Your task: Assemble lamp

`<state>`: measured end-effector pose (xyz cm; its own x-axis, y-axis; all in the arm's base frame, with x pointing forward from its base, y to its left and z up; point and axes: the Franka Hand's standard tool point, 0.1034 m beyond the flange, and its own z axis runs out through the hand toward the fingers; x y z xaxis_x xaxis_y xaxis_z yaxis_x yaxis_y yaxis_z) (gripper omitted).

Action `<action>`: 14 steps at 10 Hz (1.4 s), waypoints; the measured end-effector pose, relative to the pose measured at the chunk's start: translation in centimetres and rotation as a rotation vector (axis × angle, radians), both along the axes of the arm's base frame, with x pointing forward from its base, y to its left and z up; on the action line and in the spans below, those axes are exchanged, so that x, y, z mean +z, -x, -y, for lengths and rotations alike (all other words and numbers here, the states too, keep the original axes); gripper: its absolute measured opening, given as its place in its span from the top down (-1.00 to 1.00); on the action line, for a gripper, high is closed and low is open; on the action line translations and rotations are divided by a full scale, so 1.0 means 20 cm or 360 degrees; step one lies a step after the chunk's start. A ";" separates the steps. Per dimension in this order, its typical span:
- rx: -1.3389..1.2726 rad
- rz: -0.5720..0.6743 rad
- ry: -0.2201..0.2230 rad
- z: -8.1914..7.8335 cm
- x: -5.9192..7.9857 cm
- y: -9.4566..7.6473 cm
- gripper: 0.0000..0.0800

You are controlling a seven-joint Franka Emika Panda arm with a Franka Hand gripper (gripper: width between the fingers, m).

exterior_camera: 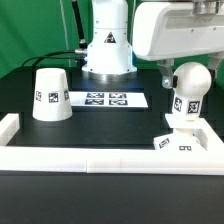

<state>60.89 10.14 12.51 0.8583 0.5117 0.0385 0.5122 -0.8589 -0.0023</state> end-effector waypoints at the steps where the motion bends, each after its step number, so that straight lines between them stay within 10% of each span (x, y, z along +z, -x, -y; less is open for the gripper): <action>1: -0.0004 0.0004 -0.0001 0.01 0.00 -0.01 -0.47; 7: -0.0107 0.0004 -0.0009 0.01 0.00 -0.01 -0.44; 14: -0.1363 -0.0056 0.0000 0.02 0.00 0.02 -0.44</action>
Offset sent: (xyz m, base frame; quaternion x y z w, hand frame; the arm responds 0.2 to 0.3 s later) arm 0.0000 0.0000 0.0000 0.0000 0.0000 0.0000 1.0000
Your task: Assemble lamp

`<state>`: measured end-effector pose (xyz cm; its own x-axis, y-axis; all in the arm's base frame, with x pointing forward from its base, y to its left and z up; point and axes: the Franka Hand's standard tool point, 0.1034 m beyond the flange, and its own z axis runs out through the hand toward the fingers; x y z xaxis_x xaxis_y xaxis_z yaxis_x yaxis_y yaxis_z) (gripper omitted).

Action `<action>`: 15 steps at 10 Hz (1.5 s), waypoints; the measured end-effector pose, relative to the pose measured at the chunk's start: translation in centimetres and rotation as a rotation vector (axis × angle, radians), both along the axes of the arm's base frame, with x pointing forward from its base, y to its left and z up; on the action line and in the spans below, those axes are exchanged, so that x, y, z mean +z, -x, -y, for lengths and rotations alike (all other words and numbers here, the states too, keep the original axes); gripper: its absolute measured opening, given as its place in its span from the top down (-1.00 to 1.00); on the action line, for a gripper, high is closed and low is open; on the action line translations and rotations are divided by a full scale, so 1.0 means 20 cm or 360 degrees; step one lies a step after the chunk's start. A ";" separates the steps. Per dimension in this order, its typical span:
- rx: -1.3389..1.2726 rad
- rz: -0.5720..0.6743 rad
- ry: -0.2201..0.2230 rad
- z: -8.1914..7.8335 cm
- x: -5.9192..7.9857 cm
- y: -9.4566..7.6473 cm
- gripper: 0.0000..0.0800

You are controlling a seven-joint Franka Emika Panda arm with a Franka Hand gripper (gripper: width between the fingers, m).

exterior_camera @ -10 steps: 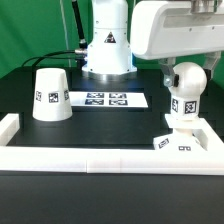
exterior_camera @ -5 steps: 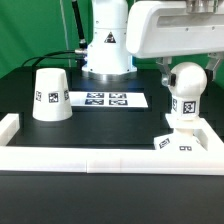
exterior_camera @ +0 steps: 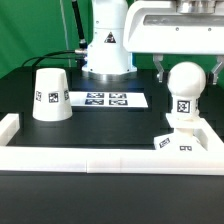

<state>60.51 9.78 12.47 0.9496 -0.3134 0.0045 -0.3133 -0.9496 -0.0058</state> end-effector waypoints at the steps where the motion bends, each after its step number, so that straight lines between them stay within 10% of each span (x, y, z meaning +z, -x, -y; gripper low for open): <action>1: -0.0141 -0.0003 0.0001 0.00 0.00 0.00 -0.44; 10: -0.1007 -0.0053 0.0000 -0.04 0.00 0.03 -0.44; 15: -0.0552 -0.0055 -0.0002 -0.07 -0.01 0.04 -0.75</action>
Offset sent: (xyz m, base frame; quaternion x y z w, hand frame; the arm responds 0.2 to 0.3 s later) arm -0.0015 -0.0020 -0.0036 -0.0611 -0.0109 0.1864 0.9805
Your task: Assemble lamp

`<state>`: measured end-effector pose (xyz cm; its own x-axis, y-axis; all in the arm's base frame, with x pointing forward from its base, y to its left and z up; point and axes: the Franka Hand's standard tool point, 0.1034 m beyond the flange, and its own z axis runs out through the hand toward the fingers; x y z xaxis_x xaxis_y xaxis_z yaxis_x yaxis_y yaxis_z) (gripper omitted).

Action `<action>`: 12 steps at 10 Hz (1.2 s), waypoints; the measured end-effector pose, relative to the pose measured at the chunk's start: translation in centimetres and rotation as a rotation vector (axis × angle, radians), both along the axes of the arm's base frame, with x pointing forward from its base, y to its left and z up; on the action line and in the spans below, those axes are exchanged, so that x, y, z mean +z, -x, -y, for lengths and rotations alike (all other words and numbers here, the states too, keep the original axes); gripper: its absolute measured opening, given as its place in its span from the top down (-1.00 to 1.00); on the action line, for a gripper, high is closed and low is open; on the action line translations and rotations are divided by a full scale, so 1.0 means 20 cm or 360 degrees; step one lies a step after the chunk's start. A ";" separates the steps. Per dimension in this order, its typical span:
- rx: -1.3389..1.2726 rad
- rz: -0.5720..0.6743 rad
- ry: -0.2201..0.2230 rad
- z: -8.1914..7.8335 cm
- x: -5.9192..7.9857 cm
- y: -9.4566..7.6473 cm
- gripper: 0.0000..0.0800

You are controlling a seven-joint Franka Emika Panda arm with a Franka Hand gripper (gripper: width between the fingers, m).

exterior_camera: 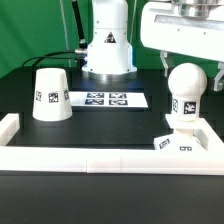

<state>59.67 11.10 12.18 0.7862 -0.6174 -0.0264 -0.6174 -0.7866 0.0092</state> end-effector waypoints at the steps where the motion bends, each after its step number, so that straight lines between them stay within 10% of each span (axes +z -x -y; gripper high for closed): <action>1: 0.0181 0.0003 -0.0006 0.00 0.00 0.00 -0.75; 12: 0.1667 0.0016 -0.0057 0.05 -0.01 -0.01 -0.75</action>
Offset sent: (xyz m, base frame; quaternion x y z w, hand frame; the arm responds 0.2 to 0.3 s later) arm 0.0016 0.0040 0.0018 0.0144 -0.0105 -0.2344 0.9720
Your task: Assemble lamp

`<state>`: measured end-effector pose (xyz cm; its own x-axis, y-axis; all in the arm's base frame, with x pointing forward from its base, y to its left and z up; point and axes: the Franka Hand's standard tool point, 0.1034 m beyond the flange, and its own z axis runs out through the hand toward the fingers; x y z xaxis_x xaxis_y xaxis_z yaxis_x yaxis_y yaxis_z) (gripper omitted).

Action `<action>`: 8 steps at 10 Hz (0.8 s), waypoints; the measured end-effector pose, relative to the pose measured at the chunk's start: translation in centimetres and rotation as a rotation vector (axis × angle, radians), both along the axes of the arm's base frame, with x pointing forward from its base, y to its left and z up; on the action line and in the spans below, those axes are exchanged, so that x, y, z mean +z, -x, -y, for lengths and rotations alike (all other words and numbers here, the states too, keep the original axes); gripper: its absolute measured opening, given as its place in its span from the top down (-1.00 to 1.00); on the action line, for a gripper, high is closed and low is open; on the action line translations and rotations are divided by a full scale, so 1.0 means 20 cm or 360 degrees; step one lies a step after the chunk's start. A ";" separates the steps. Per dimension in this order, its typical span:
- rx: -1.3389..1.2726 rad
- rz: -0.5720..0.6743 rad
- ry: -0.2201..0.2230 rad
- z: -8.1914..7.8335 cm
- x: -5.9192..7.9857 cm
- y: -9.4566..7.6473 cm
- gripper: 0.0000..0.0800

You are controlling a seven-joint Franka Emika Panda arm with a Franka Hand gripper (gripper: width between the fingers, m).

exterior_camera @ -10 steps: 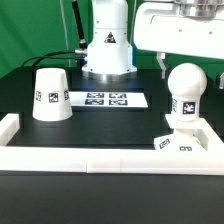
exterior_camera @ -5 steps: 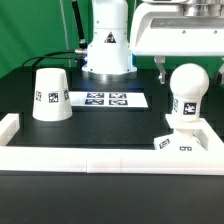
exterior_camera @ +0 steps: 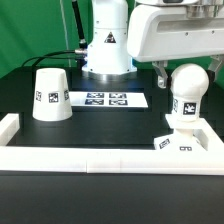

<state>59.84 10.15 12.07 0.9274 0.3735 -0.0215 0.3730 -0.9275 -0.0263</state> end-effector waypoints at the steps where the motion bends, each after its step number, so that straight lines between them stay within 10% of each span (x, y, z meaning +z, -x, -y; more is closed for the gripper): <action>1: 0.0069 0.0002 -0.0002 0.00 0.00 0.00 -0.75; 8: 0.0221 0.0004 -0.0006 0.00 0.00 0.00 -0.44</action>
Offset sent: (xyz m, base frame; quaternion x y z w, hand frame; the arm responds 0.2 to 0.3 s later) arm 0.0072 0.0079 0.0012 -0.0054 0.0029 -0.1018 0.9948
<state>59.85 10.16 12.05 0.8668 0.4983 -0.0177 0.4977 -0.8669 -0.0284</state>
